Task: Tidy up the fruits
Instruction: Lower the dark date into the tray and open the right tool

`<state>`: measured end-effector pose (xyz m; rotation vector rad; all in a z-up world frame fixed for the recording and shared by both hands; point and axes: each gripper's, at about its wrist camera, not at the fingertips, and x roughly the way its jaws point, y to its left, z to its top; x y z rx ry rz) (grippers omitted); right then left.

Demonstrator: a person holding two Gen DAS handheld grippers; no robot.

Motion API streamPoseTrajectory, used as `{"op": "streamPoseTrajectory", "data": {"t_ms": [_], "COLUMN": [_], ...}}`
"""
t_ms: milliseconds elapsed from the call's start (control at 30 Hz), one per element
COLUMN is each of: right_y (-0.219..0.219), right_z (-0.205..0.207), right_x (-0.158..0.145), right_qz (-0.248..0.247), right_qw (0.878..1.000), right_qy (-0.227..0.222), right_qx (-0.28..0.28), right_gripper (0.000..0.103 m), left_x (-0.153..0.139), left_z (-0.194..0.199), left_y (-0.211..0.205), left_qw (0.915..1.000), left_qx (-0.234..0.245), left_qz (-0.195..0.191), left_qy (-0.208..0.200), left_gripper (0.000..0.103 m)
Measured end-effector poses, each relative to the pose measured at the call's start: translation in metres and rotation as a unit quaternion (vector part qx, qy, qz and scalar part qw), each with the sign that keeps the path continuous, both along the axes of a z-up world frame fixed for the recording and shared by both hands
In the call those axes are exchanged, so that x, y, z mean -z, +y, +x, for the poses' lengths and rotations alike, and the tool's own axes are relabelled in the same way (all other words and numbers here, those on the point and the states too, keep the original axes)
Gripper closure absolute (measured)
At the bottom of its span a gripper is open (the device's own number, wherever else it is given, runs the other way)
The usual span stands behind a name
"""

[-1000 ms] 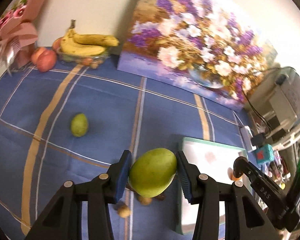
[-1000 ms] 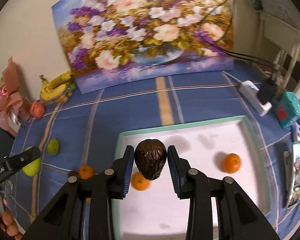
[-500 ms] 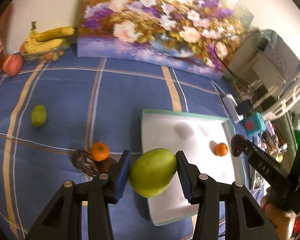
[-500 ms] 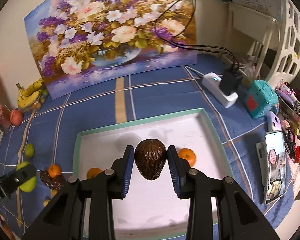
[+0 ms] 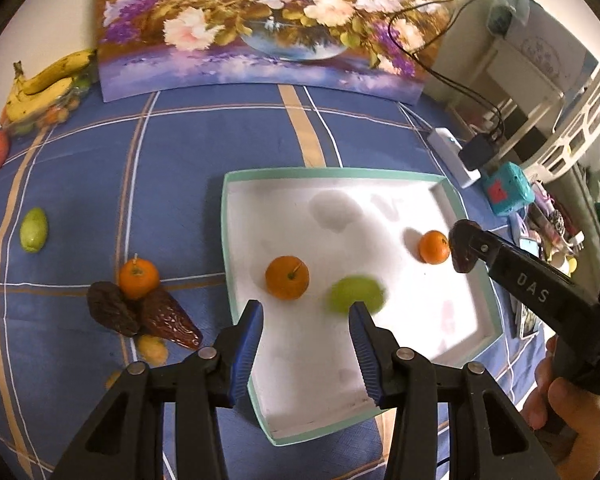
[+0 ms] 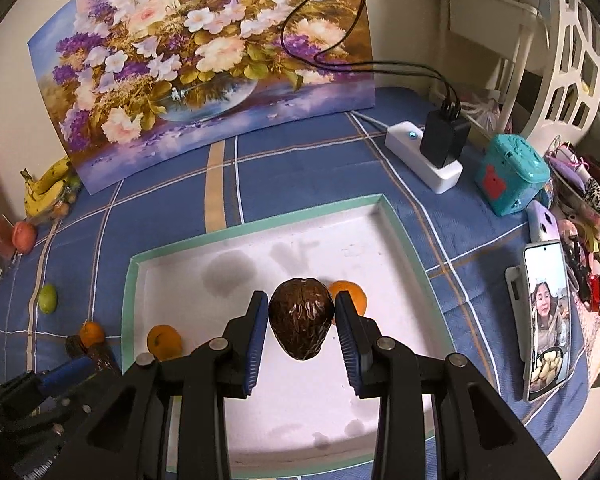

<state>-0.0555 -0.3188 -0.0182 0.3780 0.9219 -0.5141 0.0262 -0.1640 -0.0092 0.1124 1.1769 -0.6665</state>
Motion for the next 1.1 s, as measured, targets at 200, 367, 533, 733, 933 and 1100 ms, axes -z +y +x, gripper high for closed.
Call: {"op": "streamPoseTrajectory", "data": {"t_ms": [200,367,533,733,933,1100], "right_y": [-0.001,-0.001,0.0,0.0,0.001,0.005], "right_z": [0.005,0.007,0.008,0.011,0.012,0.014], "right_x": [0.015,0.022,0.02,0.024,0.024,0.019], "right_qz": [0.013,0.018,0.015,0.017,0.017,0.019], "right_qw": [1.0,0.999,0.999,0.999,0.999,0.999], "right_qy": [0.021,0.032,0.035,0.041,0.039,0.025], "right_qx": [-0.006,-0.008,-0.012,-0.014,-0.017,-0.029], "right_gripper": [0.067,0.067,0.067,0.067,0.067,0.067], "left_x": [0.004,0.007,0.006,0.007,0.008,0.008], "left_z": [0.007,0.014,0.015,0.016,0.018,0.021], "left_y": [0.006,0.012,0.015,0.016,0.018,0.021], "left_qw": [0.9999,0.9995,0.9993,0.9991,0.9989,0.9987], "left_qx": [-0.016,-0.029,-0.035,-0.039,-0.043,-0.048], "left_qz": [0.003,0.004,0.001,0.001,0.001,-0.001], "left_qy": [0.005,0.012,0.013,0.017,0.018,0.019], "left_gripper": [0.055,0.055,0.055,0.055,0.055,0.055]}}
